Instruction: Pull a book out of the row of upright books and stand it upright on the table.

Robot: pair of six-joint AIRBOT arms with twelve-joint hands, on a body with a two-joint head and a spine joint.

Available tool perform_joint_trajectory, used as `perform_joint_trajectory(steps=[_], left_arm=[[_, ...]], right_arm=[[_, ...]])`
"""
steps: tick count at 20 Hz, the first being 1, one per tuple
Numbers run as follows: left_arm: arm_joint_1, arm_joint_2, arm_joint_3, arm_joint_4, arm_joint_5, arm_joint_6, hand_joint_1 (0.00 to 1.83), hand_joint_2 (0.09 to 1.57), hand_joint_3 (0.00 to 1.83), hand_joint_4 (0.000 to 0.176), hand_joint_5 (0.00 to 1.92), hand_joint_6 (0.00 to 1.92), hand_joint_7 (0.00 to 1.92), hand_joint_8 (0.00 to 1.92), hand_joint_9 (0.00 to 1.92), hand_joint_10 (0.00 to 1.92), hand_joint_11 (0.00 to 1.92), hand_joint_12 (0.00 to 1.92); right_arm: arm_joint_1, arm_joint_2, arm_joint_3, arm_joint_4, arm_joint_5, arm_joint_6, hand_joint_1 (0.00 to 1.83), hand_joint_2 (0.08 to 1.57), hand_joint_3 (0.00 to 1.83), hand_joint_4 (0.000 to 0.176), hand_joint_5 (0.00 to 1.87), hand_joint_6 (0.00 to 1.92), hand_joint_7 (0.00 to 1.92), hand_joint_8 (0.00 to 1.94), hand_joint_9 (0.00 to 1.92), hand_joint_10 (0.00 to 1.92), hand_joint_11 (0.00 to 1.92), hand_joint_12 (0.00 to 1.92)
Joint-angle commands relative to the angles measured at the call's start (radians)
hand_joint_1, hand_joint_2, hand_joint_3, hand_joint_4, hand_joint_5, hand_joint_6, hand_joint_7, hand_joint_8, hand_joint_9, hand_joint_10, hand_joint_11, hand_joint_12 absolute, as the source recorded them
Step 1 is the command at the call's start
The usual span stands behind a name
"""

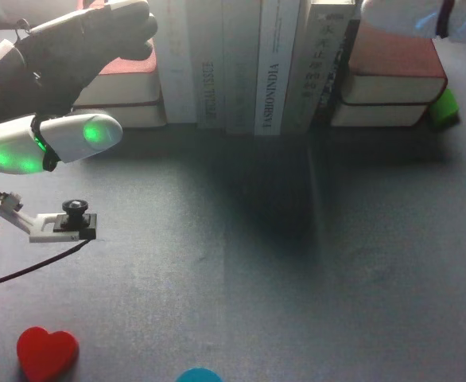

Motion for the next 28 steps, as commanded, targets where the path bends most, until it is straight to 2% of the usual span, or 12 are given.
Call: perform_joint_trajectory(steps=[1,2,3,9,10,13,15,18,20,23,24,28], left_arm=[[-0.007,-0.003,-0.001,-0.031,-0.106,-0.009,1.0,0.92,0.0,0.0,0.55,0.0,0.29,0.0,0.38,0.0,0.0,1.14],[-0.01,-0.002,-0.001,-0.025,-0.104,-0.009,0.99,0.91,0.0,0.005,0.55,0.0,0.3,0.01,0.4,0.01,0.0,1.17],[-0.013,-0.002,-0.001,-0.022,-0.102,-0.009,1.0,0.91,0.0,0.0,0.57,0.01,0.31,0.01,0.4,0.01,0.0,1.18],[-0.04,0.001,0.0,0.002,-0.096,-0.009,1.01,0.91,0.0,0.01,0.57,0.0,0.28,0.0,0.39,0.0,0.0,1.16],[-0.041,0.001,0.0,0.004,-0.095,-0.009,1.03,0.92,0.0,0.001,0.56,0.0,0.28,0.0,0.38,0.0,0.0,1.14],[-0.042,-0.002,0.002,0.007,-0.094,-0.009,1.02,0.91,0.0,0.01,0.57,0.0,0.32,0.01,0.4,0.01,0.0,1.17],[-0.044,-0.002,0.002,0.009,-0.091,-0.009,1.02,0.92,0.0,0.0,0.56,0.0,0.31,0.0,0.39,0.0,0.0,1.14],[-0.045,-0.002,0.002,0.01,-0.093,-0.009,1.02,0.91,0.0,0.011,0.58,0.01,0.32,0.01,0.39,0.0,0.0,1.12],[-0.048,-0.002,0.003,0.012,-0.092,-0.009,1.03,0.9,0.0,0.013,0.59,0.01,0.32,0.0,0.38,0.0,0.0,1.1],[-0.05,-0.002,0.003,0.014,-0.092,-0.009,1.03,0.9,0.0,0.029,0.57,0.0,0.32,0.0,0.38,0.0,0.0,1.08],[-0.052,-0.002,0.003,0.016,-0.092,-0.009,1.03,0.9,0.0,0.034,0.57,0.0,0.32,0.0,0.38,0.0,0.0,1.08],[-0.051,0.002,0.001,0.016,-0.093,-0.009,1.04,0.89,0.0,0.032,0.58,0.0,0.33,0.0,0.38,0.0,0.0,1.04]], right_arm=[[0.026,-0.005,0.009,0.057,0.079,0.004,0.12,1.16,0.0,0.103,0.68,0.01,0.0,0.0,0.0,0.0,0.0,0.0],[0.047,-0.017,0.024,0.042,0.046,0.004,0.05,1.2,0.0,0.031,0.65,0.0,0.0,0.0,0.0,0.0,0.0,0.0],[0.056,-0.023,0.032,0.036,0.029,0.004,0.01,1.23,0.01,0.0,0.62,0.0,0.0,0.0,0.0,0.0,0.0,0.0],[0.138,-0.084,0.094,-0.022,-0.089,0.005,0.1,1.17,0.0,0.003,0.72,0.03,0.0,0.0,0.0,0.0,0.0,0.0],[0.144,-0.088,0.097,-0.032,-0.098,0.005,0.13,1.19,0.0,0.027,0.74,0.04,0.0,0.0,0.0,0.0,0.0,0.0],[0.167,-0.105,0.102,-0.067,-0.127,0.009,0.08,1.22,0.01,0.0,0.73,0.02,0.0,0.0,0.0,0.0,0.0,0.0],[0.177,-0.113,0.103,-0.08,-0.131,0.009,0.04,1.21,0.0,0.025,0.73,0.02,0.0,0.0,0.0,0.0,0.0,0.0],[0.18,-0.134,0.113,-0.095,-0.139,0.01,0.01,1.2,0.0,0.016,0.7,0.01,0.0,0.0,0.0,0.0,0.0,0.0],[0.18,-0.146,0.121,-0.107,-0.151,0.012,0.0,1.12,0.0,0.067,0.68,0.0,0.0,0.0,0.0,0.0,0.0,0.0],[0.18,-0.163,0.136,-0.113,-0.155,0.025,0.01,1.16,0.0,0.028,0.71,0.01,0.0,0.0,0.0,0.0,0.0,0.0],[0.18,-0.168,0.139,-0.115,-0.156,0.025,0.04,1.17,0.0,0.001,0.71,0.01,0.0,0.0,0.0,0.0,0.0,0.0],[0.18,-0.185,0.154,-0.126,-0.172,0.032,0.03,1.13,0.0,0.035,0.71,0.01,0.0,0.0,0.0,0.0,0.0,0.0]])
